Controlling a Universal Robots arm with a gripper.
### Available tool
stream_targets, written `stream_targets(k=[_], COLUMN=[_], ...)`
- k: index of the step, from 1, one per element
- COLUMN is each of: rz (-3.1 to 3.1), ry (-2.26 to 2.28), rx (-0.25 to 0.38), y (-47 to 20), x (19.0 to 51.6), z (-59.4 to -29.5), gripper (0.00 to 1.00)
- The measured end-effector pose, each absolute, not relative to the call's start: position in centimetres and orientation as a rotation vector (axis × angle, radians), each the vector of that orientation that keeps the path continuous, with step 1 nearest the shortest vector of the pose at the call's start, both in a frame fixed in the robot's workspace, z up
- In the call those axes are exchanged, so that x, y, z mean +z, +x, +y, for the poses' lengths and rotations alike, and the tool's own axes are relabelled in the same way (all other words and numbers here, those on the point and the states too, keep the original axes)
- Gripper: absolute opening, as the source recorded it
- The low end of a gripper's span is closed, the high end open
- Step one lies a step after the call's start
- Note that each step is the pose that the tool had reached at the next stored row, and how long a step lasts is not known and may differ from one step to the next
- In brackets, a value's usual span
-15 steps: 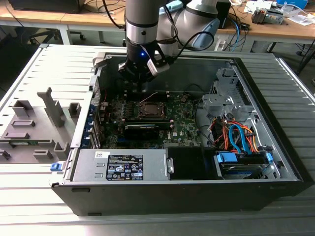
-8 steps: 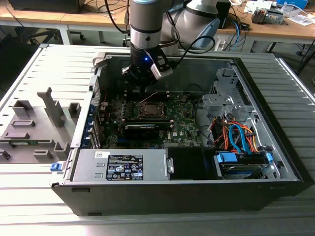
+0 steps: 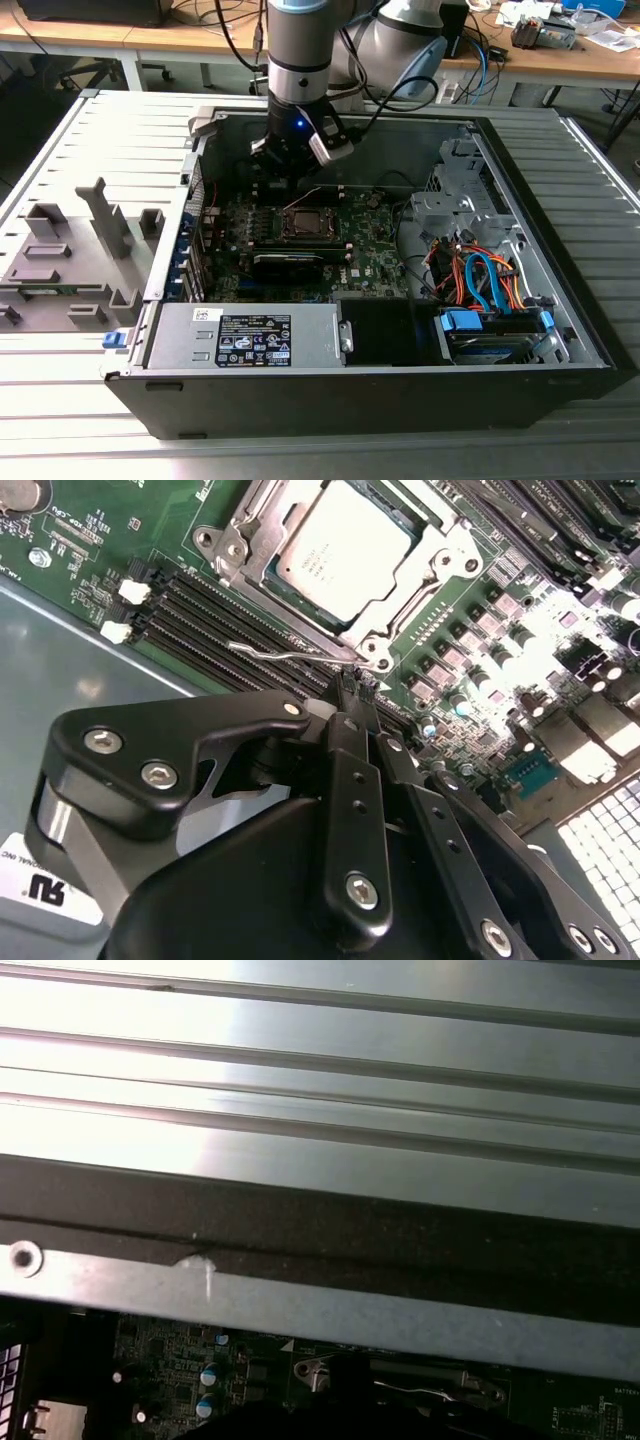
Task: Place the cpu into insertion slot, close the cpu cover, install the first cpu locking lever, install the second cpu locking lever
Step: 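Install the first cpu locking lever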
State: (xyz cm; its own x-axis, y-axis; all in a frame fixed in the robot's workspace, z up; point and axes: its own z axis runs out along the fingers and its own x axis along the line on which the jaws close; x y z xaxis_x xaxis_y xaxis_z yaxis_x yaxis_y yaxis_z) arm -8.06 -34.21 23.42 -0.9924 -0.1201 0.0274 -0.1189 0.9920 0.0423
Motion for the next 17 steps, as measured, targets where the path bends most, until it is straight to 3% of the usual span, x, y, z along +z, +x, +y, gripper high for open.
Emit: stream_targets(k=[17], rz=[-3.100], ry=[0.243], rx=[-0.041], y=[-7.1], x=[22.3], z=[-33.8], gripper=[0.11])
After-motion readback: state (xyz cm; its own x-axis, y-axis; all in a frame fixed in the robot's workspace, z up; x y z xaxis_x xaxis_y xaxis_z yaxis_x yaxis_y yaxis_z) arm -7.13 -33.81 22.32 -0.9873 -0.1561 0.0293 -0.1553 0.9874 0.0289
